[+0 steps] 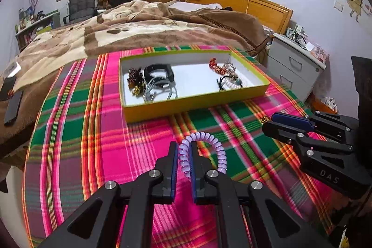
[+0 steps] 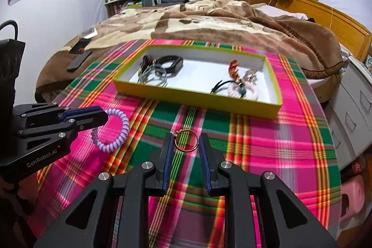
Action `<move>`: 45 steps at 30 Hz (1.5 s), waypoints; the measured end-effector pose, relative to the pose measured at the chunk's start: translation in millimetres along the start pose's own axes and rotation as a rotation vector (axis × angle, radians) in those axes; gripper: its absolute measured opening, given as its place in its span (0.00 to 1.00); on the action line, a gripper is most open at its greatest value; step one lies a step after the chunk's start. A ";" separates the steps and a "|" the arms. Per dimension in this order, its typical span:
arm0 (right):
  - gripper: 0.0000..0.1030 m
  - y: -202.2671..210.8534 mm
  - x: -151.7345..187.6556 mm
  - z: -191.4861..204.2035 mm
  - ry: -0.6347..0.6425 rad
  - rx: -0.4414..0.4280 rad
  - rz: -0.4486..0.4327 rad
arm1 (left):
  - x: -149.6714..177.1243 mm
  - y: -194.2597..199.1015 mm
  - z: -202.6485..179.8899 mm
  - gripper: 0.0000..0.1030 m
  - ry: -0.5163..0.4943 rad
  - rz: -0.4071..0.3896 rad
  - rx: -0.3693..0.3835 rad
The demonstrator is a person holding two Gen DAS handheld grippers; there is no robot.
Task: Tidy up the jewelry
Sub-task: 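Grasp the lavender coiled hair tie with the left tool while the right tool grasps the gold ring, then carry both items into the white box and open both tools to release them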
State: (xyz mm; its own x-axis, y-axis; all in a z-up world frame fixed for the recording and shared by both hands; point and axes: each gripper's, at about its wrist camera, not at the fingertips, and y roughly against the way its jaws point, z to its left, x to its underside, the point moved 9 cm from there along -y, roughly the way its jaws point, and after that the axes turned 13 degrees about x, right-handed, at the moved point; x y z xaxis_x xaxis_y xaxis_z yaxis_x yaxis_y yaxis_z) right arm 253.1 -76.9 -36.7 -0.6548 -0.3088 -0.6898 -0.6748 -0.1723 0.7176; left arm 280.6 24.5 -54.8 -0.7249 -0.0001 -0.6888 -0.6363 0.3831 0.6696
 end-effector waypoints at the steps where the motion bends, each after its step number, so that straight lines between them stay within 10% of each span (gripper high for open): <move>1: 0.22 0.7 -3.3 -2.2 -0.004 0.001 -0.004 | -4.8 0.3 -1.9 0.09 -0.011 -0.004 0.001; 18: 0.22 -31.6 -63.1 -49.0 -0.076 0.019 -0.034 | -90.5 -43.7 12.8 0.09 -0.054 -0.048 0.001; 45: 0.22 -106.4 -90.4 -60.8 -0.054 0.004 0.022 | -130.1 -157.0 41.5 0.09 -0.072 0.055 -0.022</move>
State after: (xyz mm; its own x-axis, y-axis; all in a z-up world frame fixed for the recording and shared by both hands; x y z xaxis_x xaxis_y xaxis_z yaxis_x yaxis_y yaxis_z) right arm 404.8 -87.5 -44.9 -0.6870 -0.2620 -0.6778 -0.6610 -0.1621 0.7327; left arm 485.7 2.7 -81.8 -0.7386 0.0876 -0.6684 -0.6020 0.3606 0.7125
